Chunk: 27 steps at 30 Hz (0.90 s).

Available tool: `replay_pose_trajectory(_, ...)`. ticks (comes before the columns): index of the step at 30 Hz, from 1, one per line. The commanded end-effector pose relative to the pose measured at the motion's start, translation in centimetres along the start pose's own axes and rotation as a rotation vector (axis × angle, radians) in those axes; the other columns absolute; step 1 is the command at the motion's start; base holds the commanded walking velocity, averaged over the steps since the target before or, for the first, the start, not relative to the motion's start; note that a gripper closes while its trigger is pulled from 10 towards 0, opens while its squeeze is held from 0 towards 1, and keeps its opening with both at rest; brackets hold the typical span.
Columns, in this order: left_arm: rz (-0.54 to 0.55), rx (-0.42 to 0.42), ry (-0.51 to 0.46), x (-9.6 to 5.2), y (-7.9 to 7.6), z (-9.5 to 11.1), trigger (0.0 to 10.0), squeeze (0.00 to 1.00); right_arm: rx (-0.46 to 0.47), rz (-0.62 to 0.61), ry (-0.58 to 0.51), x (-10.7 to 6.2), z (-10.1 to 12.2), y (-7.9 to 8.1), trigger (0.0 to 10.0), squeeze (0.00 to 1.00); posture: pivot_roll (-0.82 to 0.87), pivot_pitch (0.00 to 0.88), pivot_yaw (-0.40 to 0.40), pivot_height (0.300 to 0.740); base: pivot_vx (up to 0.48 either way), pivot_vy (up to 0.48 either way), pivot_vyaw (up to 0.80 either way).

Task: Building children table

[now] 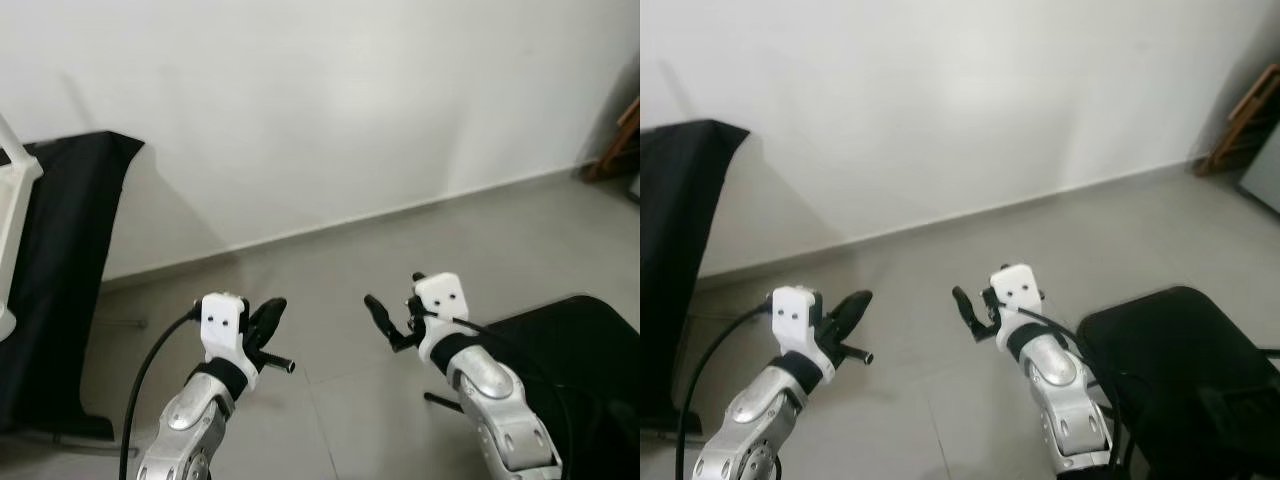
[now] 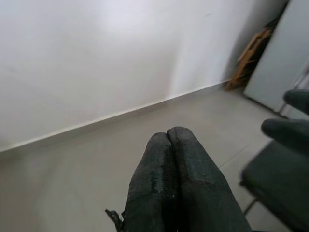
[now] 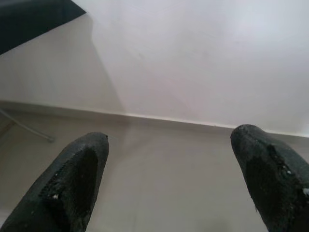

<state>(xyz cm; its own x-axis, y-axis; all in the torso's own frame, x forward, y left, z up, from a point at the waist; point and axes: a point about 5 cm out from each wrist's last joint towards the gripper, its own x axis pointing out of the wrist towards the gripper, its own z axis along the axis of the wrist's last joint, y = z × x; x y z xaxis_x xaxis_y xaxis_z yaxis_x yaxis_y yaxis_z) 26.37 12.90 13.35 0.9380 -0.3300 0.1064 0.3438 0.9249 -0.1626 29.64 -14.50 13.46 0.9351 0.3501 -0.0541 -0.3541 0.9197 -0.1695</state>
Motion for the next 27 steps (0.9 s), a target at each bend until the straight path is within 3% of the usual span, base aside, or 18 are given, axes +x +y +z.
replay_pose_trajectory(1, 0.011, 0.001, 0.005, -0.19, 0.27, -0.13, 10.0, 0.00, 0.001, 0.013, 0.009, -0.15, -0.25, 0.14, 10.0, 0.00, -0.08, 0.139, 0.014, 0.740, 0.398, 0.000, 0.00)
replay_pose_trajectory(16, 0.012, 0.003, 0.001, -0.07, 0.33, 0.04, 10.0, 0.00, 0.005, 0.021, 0.001, -0.02, -0.05, 0.15, 10.0, 0.00, -0.08, 0.142, 0.015, 0.740, 0.394, 0.000, 0.00)
replay_pose_trajectory(27, 0.013, 0.002, -0.002, -0.05, 0.31, 0.12, 10.0, 0.00, -0.014, 0.056, 0.005, 0.05, -0.07, 0.49, 10.0, 0.00, -0.08, 0.143, 0.017, 0.740, 0.389, 0.000, 0.80)
